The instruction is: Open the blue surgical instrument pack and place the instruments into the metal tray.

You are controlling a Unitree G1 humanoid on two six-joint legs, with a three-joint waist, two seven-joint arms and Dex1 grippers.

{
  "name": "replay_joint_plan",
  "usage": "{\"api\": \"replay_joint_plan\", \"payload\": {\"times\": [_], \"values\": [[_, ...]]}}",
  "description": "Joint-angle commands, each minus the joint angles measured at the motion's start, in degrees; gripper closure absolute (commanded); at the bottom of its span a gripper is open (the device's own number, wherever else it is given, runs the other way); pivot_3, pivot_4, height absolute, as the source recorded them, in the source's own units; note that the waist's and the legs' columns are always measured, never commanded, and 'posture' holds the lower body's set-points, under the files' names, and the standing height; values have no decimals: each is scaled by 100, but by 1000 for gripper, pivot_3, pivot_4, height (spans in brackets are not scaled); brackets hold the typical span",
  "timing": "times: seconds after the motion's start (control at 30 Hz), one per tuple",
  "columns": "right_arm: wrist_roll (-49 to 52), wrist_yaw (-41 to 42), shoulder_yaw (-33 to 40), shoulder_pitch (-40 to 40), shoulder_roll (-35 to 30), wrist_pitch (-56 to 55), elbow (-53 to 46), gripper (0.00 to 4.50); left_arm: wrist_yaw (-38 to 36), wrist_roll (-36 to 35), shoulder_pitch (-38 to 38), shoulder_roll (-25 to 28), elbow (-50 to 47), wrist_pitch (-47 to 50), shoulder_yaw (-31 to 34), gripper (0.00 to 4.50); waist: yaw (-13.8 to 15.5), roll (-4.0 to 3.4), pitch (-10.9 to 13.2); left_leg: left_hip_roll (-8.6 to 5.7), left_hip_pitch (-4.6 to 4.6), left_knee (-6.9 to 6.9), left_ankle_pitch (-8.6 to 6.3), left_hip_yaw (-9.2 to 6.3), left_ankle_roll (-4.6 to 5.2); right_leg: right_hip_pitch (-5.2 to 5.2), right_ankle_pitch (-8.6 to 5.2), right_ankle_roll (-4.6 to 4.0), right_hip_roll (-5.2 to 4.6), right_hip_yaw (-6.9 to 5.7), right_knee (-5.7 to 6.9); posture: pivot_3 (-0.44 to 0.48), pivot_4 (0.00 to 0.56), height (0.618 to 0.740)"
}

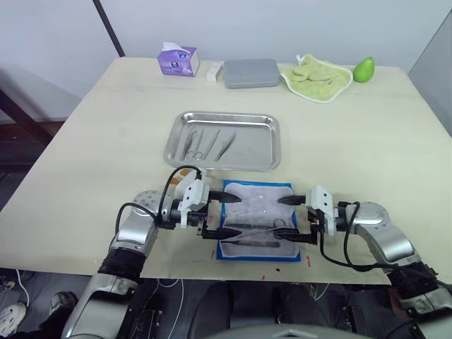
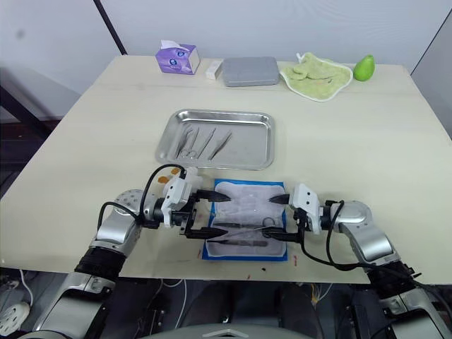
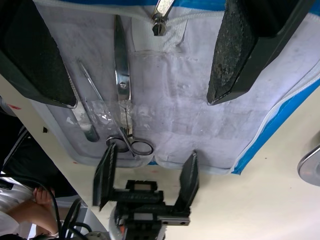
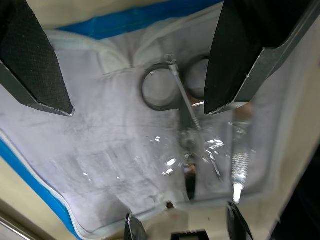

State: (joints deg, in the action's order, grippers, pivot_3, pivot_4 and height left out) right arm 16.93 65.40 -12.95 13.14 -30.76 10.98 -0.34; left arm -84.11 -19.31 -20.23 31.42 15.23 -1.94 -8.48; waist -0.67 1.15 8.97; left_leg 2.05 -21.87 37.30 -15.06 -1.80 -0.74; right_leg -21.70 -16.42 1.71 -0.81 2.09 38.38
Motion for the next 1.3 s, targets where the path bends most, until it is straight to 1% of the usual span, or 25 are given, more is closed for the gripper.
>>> {"api": "replay_joint_plan", "payload": {"times": [0.03, 0.13, 0.27, 0.5, 0.63, 0.73, 0.93, 1.1, 1.2, 1.3], "values": [[168, 66, 168, -164, -148, 89, -298, 0, -47, 12, -70, 55, -9, -100, 43, 100, 0, -2, 4, 0, 0, 0, 0, 0, 0, 0, 0, 0, 0, 0, 0, 0, 150, 740], [282, 37, 352, -267, -266, 84, -530, 0, -17, 75, -117, 14, 84, -149, -11, 100, -3, -7, 18, 0, -1, 0, 0, -1, 0, 0, 0, 0, 1, -3, 0, 0, 150, 740], [522, 61, 786, -602, -618, 123, -1011, 0, -13, 196, -180, -36, 257, -257, -102, 100, 0, -23, 38, -6, -11, 3, 0, -5, 0, -5, 0, 1, -2, -7, -2, 0, 150, 740], [1412, 9, 1951, -1575, -1270, 635, -2238, 0, 27, 486, -257, -119, 714, -600, -231, 100, -1, -30, 47, -5, -12, 2, 0, -9, 0, -5, 0, 1, 0, -11, -3, 0, 150, 740], [1793, -70, 2454, -1978, -1474, 876, -2732, 0, 35, 681, -291, -146, 1059, -869, -299, 100, -4, -30, 47, -6, -6, 4, 0, -6, 0, 1, 0, 3, 0, -9, -2, 0, 150, 740], [1949, -195, 2681, -2115, -1531, 1001, -2978, 0, 76, 816, -340, -155, 1301, -1017, -361, 100, -4, -31, 46, -6, -1, 6, 1, -5, 1, 4, -4, 10, 1, -7, 0, 0, 150, 740], [2024, -465, 2632, -2057, -1552, 1204, -3239, 0, 82, 1042, -409, -88, 1705, -1293, -507, 100, 1, -44, 37, -5, 5, 7, 1, -5, 2, 9, -7, 17, 2, -6, 2, 0, 150, 740], [1799, -577, 2494, -2001, -1618, 1182, -3322, 0, 18, 992, -261, -23, 1707, -1463, -510, 100, -7, -61, 25, -5, 7, 7, 1, -3, 2, 9, -7, 17, 4, -4, 2, 0, 150, 740], [1424, -832, 2117, -1819, -1620, 1261, -3258, 0, -12, 970, -203, -16, 1680, -1524, -509, 100, -28, -69, 14, -3, 9, 6, 1, -2, 2, 9, -7, 17, 8, -1, 2, 0, 150, 740], [1074, -1048, 1451, -1262, -1476, 1479, -2982, 0, -37, 976, -264, -35, 1744, -1575, -522, 100, -42, -81, 6, 3, 13, 5, 1, 4, 2, 9, -8, 16, 17, 8, 4, 0, 150, 740]]}}
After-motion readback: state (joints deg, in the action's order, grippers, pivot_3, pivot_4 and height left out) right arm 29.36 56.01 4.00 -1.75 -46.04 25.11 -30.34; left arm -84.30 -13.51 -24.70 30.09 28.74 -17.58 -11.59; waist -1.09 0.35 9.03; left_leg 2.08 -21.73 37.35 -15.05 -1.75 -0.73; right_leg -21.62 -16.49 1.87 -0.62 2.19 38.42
